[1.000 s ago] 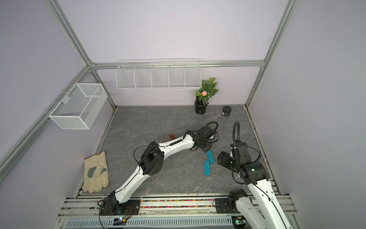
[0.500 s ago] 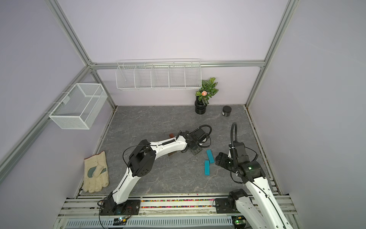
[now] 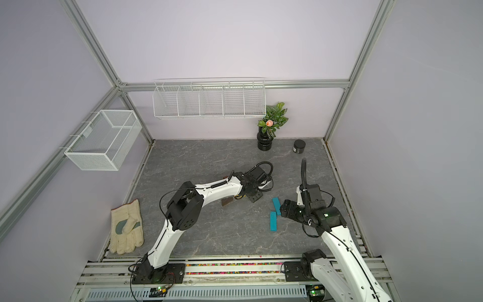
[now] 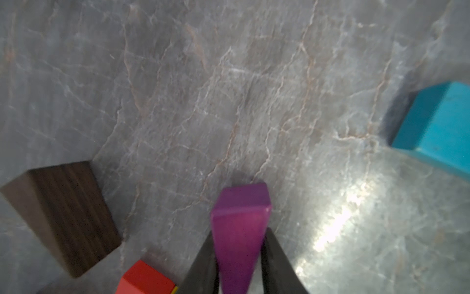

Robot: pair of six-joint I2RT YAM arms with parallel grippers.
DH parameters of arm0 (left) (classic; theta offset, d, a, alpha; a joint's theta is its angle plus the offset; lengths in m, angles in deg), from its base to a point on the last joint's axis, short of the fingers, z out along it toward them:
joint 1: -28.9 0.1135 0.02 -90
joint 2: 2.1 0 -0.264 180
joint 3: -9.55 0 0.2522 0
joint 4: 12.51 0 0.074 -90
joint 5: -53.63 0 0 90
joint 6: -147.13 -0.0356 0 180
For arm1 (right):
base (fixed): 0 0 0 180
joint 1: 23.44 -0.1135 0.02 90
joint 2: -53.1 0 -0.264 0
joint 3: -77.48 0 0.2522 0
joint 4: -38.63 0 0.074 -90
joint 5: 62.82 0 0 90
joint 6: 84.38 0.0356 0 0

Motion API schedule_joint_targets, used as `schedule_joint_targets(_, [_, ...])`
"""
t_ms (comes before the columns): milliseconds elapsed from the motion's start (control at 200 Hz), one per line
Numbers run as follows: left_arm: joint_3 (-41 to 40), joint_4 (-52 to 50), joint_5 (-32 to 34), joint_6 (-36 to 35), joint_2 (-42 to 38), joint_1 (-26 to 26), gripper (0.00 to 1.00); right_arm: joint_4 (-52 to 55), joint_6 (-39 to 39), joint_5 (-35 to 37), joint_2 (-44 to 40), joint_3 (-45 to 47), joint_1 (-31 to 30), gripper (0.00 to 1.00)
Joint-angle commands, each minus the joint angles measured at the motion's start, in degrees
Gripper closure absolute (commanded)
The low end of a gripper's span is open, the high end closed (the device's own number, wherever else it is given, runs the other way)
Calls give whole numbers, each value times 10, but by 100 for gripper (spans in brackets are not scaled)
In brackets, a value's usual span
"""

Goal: Assemble a small pinwheel with building blocks
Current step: Assemble the building block at the center of the board.

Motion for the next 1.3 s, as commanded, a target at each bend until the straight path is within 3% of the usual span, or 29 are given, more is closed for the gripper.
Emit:
schedule_joint_targets(0, [-8,9,-23,7,-23,8,63,-3,-37,-23,31,-28,3,19])
schedule_joint_targets(245, [-21,38,-40,30,-62,13,51,1,-88,1,75,-86,3,17])
schedule_joint_targets(440, [-60,85,-73,70,-153,13,46,10,-161,11,131,-126,3,16])
schedule_joint_targets(570, [-99,87,-58,112,-227,13,45,-14,-228,36,154,-138,0,16])
schedule_joint_targets(725, [-236,143,-3,233,-360,14,45,-77,-290,94,209,-152,-42,19])
schedule_joint_targets(855, [-369,170,104,365,-478,14,44,-92,-382,139,316,-202,-115,21])
schedule_joint_targets(1090, [-535,141,175,450,-652,17,38,-114,-523,131,469,-275,-148,24])
schedule_joint_targets(1295, [-645,131,227,523,-802,20,35,-137,-578,126,533,-291,-172,24])
